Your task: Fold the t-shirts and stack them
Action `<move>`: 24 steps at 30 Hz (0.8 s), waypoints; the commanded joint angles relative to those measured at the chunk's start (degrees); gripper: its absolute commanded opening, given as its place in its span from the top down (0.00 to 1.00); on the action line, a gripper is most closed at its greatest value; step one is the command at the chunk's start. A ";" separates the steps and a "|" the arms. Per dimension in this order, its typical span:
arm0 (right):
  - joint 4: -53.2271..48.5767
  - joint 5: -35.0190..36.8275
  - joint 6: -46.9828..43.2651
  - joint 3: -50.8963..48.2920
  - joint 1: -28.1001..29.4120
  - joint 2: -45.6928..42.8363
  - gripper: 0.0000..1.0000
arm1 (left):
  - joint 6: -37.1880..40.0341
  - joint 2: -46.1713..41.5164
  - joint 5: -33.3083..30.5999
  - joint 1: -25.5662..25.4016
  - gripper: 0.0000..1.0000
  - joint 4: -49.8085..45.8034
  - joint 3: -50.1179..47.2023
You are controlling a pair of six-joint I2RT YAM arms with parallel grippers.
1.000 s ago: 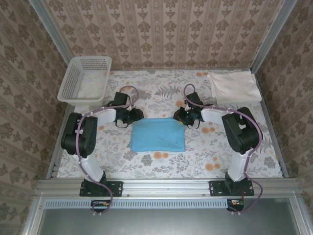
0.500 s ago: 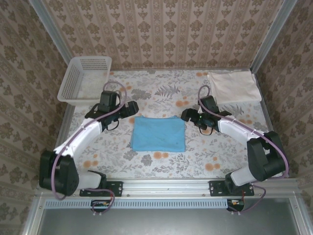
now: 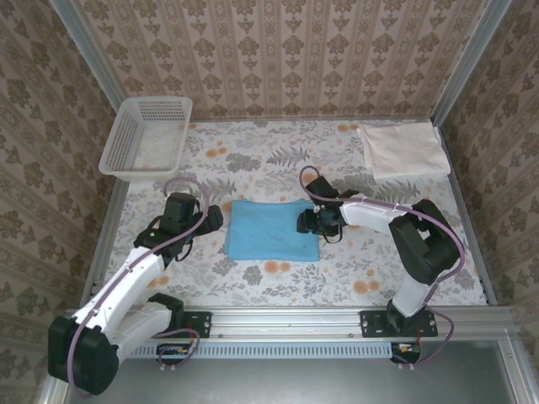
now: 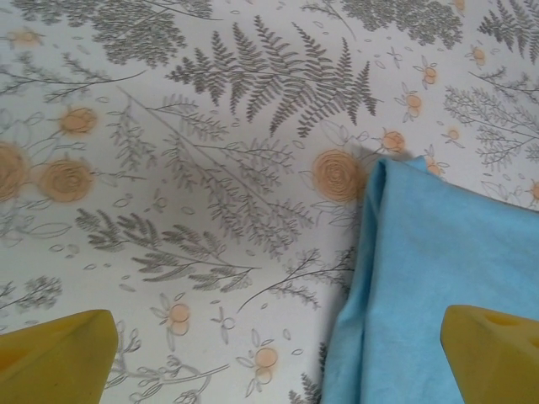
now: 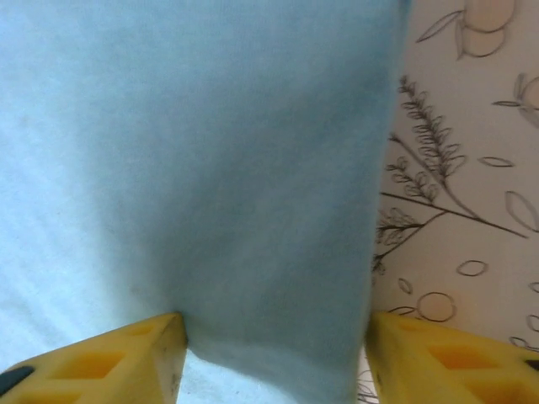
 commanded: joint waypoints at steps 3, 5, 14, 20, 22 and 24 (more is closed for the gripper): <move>-0.35 3.94 -2.34 2.11 2.86 4.17 0.53 | -0.92 -4.14 -3.98 -0.42 0.00 -0.85 -3.51; -1.20 5.21 -3.50 3.29 3.35 5.02 0.59 | -0.91 -5.21 -5.36 -0.36 0.00 -0.22 -4.95; -5.83 8.33 -8.26 10.80 7.08 9.80 0.78 | -1.35 -8.22 -6.95 -0.24 0.00 3.15 -9.72; -10.79 13.04 -10.68 15.60 6.52 13.23 1.00 | -1.26 -11.29 -7.27 -0.09 0.00 3.88 -11.29; -10.94 14.77 -12.34 16.65 5.04 13.65 1.00 | -1.26 -12.38 -7.26 0.10 0.00 3.76 -11.68; -12.34 16.95 -14.27 18.52 3.17 14.04 1.00 | -1.19 -13.59 -7.02 0.35 0.00 3.71 -12.08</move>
